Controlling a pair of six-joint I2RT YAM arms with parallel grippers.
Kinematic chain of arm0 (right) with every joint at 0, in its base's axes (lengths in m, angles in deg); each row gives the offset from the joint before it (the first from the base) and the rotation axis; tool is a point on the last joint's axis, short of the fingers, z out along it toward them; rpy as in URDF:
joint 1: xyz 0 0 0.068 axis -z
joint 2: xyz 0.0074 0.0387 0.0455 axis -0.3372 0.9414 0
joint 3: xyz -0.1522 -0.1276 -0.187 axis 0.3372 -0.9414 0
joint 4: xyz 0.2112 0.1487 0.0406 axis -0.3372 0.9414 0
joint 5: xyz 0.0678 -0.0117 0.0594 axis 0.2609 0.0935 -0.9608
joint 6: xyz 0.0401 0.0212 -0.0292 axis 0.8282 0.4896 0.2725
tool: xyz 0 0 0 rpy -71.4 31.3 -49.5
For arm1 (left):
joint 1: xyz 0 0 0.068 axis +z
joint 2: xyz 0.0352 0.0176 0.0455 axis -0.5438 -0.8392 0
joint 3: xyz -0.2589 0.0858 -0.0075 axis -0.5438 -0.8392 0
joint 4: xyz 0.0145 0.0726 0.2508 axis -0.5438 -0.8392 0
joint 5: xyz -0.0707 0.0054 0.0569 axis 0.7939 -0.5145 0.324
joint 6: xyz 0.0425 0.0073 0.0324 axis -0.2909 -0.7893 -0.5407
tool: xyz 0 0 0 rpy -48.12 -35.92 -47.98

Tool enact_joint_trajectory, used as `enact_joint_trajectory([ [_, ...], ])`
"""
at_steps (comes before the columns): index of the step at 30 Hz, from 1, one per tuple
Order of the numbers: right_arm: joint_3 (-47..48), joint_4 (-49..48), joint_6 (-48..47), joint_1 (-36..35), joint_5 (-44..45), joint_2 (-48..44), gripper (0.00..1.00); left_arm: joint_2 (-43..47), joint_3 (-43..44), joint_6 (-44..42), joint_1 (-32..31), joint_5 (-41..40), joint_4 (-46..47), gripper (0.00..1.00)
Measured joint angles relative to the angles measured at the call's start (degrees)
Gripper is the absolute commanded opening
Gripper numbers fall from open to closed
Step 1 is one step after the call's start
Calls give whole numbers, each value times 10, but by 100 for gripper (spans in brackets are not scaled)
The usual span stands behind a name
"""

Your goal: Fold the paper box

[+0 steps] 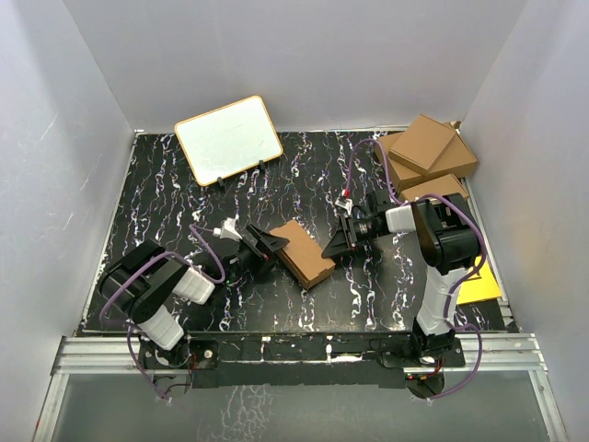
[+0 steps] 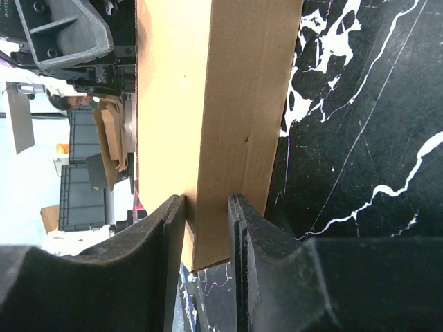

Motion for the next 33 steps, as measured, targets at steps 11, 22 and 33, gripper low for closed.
enact_joint_trajectory([
  [11, 0, 0, 2, 3, -6, 2, 33, -58, 34, 11, -10, -14, 38, 50],
  [22, 5, 11, -18, 3, 9, 2, 58, -51, 47, 7, -12, -14, 20, 34],
  [33, 42, 92, -108, 13, 26, -47, 61, 152, 48, -63, 16, -3, -189, 32],
])
